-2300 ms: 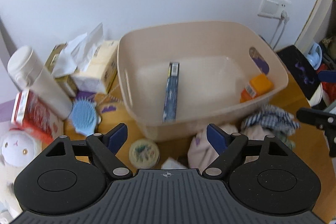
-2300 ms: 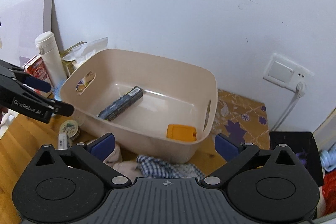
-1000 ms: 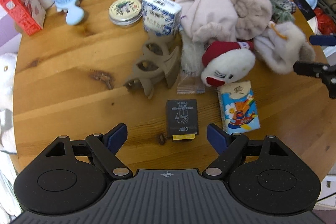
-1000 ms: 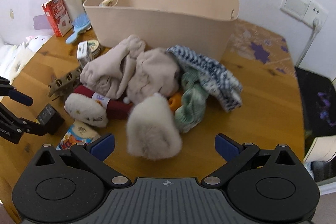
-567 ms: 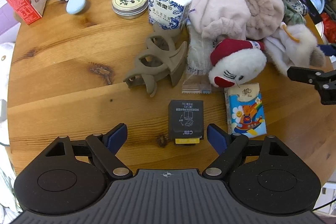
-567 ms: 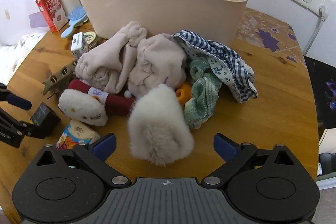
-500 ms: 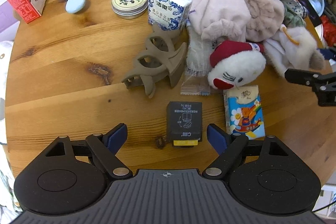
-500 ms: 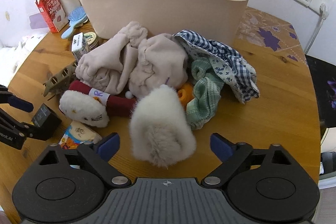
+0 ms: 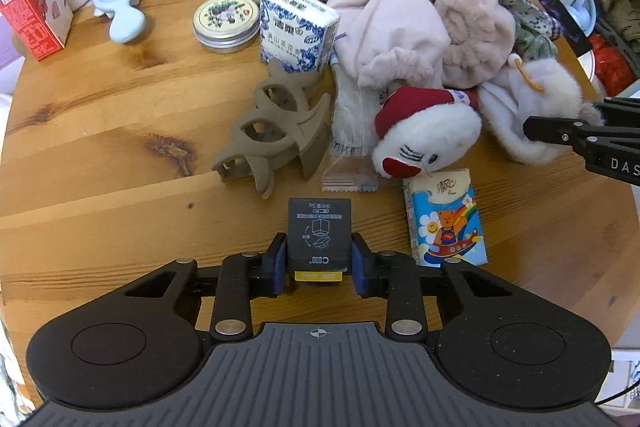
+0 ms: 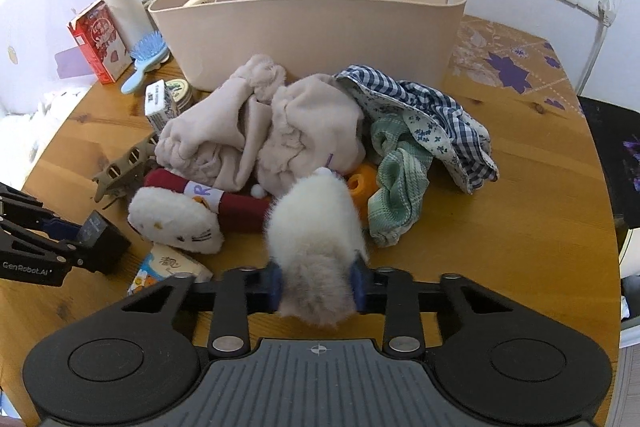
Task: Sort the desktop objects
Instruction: 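Grasp the black charger with the left gripper while the right grasps the white plush, then carry charger and plush into the basket and release both grippers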
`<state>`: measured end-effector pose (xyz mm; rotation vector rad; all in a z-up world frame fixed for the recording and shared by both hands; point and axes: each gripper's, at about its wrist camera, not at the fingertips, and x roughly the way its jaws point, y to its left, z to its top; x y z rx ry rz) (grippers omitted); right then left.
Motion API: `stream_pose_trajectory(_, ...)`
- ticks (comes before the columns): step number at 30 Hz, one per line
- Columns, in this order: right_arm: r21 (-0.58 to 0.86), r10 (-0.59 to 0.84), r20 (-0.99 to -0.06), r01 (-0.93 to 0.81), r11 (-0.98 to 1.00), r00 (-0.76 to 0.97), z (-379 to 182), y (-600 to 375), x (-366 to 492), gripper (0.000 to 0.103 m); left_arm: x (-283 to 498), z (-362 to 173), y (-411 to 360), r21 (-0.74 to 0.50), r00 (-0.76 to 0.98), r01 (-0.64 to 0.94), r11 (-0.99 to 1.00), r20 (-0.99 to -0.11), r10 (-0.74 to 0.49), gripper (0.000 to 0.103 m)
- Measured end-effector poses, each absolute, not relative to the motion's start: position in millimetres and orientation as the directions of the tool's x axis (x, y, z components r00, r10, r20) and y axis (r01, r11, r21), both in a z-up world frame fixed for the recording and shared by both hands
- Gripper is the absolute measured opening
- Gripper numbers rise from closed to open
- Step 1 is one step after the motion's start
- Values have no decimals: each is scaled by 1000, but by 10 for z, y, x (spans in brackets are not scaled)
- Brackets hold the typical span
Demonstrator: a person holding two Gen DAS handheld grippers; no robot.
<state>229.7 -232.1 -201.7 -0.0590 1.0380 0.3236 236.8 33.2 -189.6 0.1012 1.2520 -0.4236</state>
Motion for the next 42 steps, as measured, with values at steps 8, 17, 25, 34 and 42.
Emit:
stream_pose_trajectory(8, 101, 251, -840, -317, 943, 481, -1926, -2284, 2169, 19, 2293, -1787, 382, -155, 265, 396, 905, -924, -275, 32)
stream_pose_trajectory(17, 98, 254, -815, -309, 946, 520, -1743, -2331, 2023, 17, 2266, -1574, 461, -135, 319, 398, 907, -907, -274, 32)
stream_pose_trajectory(25, 102, 237, -786, -258, 961, 571, -1530, -2517, 1940, 16, 2280, -1440, 549, -139, 346, 382, 914, -895, -281, 32)
stream_pose_trajectory(34, 80, 225, -730, -246, 966, 646, -1187, -2600, 1957, 16, 2402, -1156, 555, -131, 404, 397, 908, -864, -301, 32)
stream_pose_trajectory(42, 62, 247, -669, -279, 958, 701, -877, -2558, 2056, 16, 2627, -884, 536, -134, 467, 378, 916, -827, -314, 32)
